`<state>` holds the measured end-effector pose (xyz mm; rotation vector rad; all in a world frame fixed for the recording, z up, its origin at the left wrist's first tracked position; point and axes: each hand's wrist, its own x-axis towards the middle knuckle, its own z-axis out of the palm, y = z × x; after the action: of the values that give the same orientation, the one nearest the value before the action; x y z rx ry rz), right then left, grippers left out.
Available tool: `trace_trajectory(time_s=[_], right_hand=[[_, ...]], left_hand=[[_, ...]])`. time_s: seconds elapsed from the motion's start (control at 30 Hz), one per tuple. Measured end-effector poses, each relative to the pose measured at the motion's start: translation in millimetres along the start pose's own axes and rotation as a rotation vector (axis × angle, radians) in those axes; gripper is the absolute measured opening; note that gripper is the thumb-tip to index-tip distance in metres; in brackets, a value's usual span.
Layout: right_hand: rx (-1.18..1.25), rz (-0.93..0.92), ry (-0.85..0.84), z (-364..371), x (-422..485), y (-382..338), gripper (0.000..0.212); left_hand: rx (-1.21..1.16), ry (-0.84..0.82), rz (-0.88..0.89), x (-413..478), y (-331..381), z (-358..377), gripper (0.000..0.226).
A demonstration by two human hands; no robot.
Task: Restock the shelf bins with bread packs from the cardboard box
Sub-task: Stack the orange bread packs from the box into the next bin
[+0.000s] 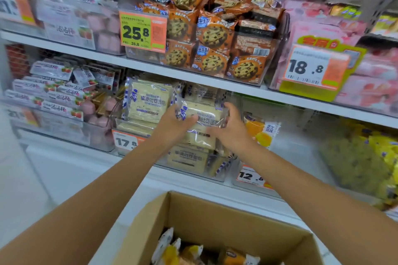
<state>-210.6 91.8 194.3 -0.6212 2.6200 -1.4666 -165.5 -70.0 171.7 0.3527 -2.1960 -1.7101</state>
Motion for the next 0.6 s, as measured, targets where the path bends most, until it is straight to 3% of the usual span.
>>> trace_trajectory(time_s=[0.07,0.17,0.27,0.37,0.5,0.6], right_hand=[[0.172,0.087,0.064,8,17,-2,0.081],[0.229,0.162,0.190,10,45,2,0.079],[0.144,0.154,0.264,12,72,8,0.059],[0.008,0.069,0.343,25,95,10,0.037],[-0.252,-0.020,0.294,48,101,21,0.053],[-0.537,-0.031,0.303,50,97,23,0.078]], left_hand=[[0.298,0.072,0.145,10,-2,0,0.069],[0.729,0.387,0.406,22,-14,-9,0.060],[0.796,0.471,0.523,30,-33,-22,0.047],[0.796,0.397,0.527,41,-50,-31,0.048],[0.672,0.364,0.581,43,-57,-32,0.049],[0.654,0.370,0.595,44,-60,-32,0.050]])
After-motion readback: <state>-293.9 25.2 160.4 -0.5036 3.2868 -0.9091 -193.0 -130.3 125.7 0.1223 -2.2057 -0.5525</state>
